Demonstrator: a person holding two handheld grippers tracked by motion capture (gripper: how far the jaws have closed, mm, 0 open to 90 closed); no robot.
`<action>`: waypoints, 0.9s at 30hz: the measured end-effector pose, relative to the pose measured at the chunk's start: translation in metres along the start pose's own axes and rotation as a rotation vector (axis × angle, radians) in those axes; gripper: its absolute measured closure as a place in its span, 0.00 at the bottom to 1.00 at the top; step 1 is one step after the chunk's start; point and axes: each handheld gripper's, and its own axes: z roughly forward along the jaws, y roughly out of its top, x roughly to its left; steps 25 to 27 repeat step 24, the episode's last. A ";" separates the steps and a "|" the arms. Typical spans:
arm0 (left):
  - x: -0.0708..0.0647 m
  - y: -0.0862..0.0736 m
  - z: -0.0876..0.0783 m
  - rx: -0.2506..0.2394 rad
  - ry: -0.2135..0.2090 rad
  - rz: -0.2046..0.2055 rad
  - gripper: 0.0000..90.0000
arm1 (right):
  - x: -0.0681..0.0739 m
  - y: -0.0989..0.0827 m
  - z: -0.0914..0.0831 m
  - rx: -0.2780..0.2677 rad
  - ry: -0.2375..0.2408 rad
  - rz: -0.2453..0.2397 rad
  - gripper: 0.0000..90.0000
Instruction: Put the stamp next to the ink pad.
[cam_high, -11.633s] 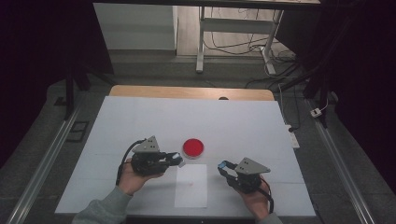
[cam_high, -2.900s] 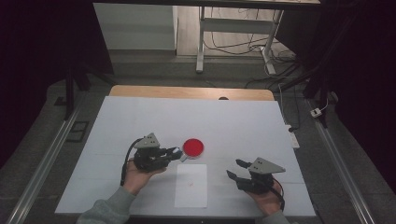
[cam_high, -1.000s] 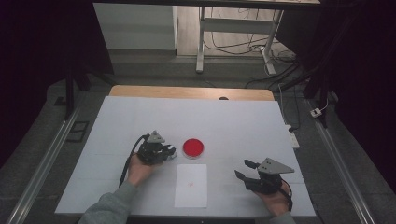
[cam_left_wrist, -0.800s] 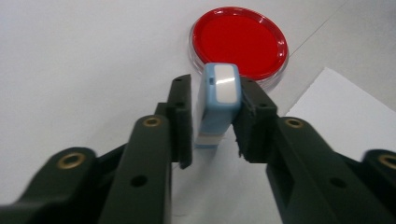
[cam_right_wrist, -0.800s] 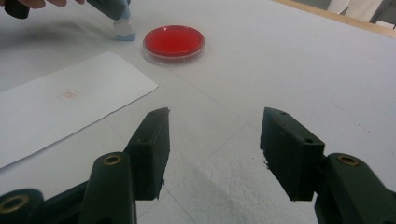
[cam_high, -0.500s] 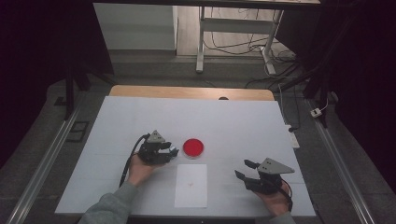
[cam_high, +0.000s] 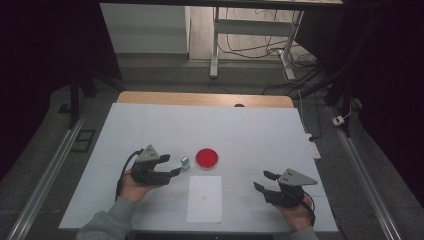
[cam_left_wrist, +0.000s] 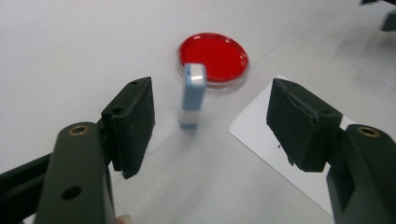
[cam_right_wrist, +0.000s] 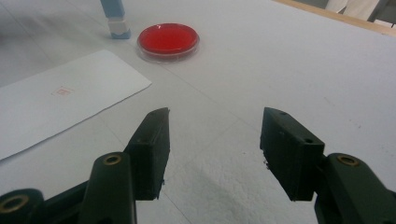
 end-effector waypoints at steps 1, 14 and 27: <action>-0.001 -0.003 -0.004 -0.003 -0.009 0.005 0.36 | 0.000 0.000 -0.001 -0.001 0.000 0.001 0.47; -0.005 -0.037 -0.042 0.002 -0.003 0.016 0.36 | -0.008 -0.005 -0.006 0.001 0.009 -0.008 0.47; -0.004 -0.042 -0.046 0.009 0.005 0.010 0.36 | -0.007 -0.004 -0.006 0.002 0.012 -0.021 0.47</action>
